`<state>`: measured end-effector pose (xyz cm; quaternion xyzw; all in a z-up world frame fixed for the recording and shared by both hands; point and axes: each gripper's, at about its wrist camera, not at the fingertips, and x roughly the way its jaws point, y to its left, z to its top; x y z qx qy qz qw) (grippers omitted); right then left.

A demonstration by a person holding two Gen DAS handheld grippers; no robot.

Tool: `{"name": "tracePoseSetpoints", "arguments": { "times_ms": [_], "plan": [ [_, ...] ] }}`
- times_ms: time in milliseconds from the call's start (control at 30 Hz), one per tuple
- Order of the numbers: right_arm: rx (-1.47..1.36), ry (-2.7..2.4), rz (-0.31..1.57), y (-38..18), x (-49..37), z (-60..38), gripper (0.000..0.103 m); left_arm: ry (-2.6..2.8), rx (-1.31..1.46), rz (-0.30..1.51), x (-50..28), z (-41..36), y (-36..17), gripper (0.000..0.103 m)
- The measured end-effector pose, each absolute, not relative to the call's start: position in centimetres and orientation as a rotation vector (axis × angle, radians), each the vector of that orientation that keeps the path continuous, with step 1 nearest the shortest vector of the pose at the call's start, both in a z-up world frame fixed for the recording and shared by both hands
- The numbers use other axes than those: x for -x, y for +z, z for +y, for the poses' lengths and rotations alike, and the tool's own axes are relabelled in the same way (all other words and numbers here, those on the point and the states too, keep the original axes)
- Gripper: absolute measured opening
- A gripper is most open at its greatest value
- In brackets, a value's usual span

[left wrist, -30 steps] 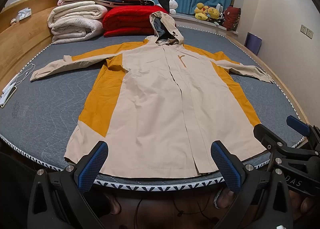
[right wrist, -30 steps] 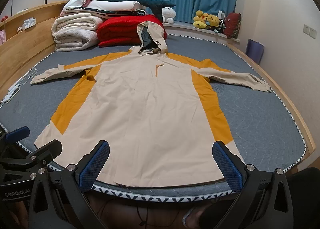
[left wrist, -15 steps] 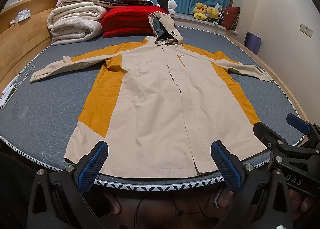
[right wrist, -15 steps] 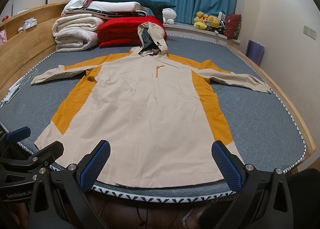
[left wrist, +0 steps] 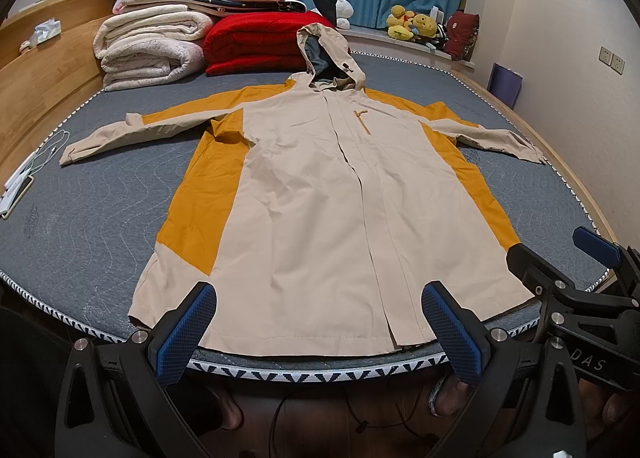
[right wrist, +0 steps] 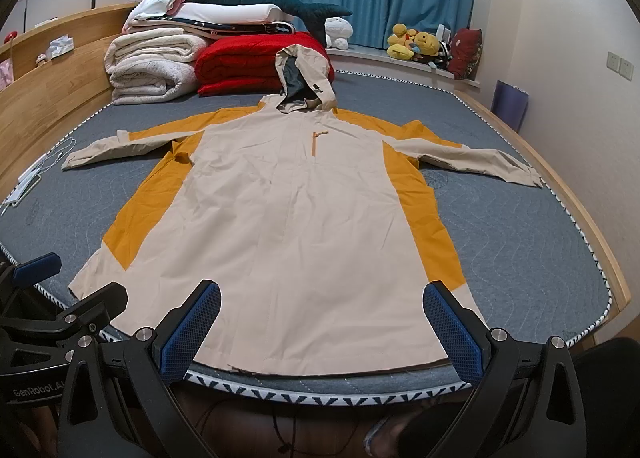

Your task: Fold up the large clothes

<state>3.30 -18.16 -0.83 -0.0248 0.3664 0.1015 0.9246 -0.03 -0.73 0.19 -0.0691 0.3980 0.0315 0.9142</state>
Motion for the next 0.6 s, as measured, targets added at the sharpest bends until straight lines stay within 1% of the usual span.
{"name": "tracePoseSetpoints", "arguments": {
  "times_ms": [200,300,367,400,433,467,500,533,567,600],
  "plan": [
    [0.049,0.204,0.752,-0.7,-3.4,-18.2,0.101,0.065,0.149,0.815,-0.1,-0.6,0.0,0.102],
    [0.037,0.197,0.751,-0.3,-3.5,-18.3,0.101,0.070,0.148,0.792,-0.4,-0.5,0.6,0.100],
    [0.017,0.191,0.741,0.3,-3.6,-18.7,0.101,0.080,0.137,0.768,-0.4,-0.3,1.2,0.095],
    [0.010,0.188,0.736,0.5,-3.7,-18.8,0.101,0.085,0.136,0.750,-0.5,-0.2,1.5,0.089],
    [0.000,0.184,0.727,0.8,-3.8,-18.9,0.101,0.088,0.136,0.740,-0.6,-0.1,1.8,0.080],
    [-0.010,0.180,0.720,1.1,-3.8,-19.1,0.101,0.093,0.137,0.726,-0.7,0.1,2.1,0.076],
    [-0.018,0.177,0.712,1.3,-3.9,-19.2,0.101,0.097,0.133,0.719,-0.8,0.2,2.3,0.069],
    [-0.023,0.173,0.704,1.5,-4.0,-19.3,0.101,0.099,0.131,0.712,-0.9,0.3,2.7,0.064],
    [-0.024,0.168,0.693,1.7,-4.1,-19.3,0.100,0.098,0.127,0.703,-1.0,0.5,3.2,0.062],
    [-0.021,0.166,0.682,1.9,-4.1,-19.3,0.097,0.096,0.128,0.717,-1.2,0.6,3.6,0.060]
  ]
}}
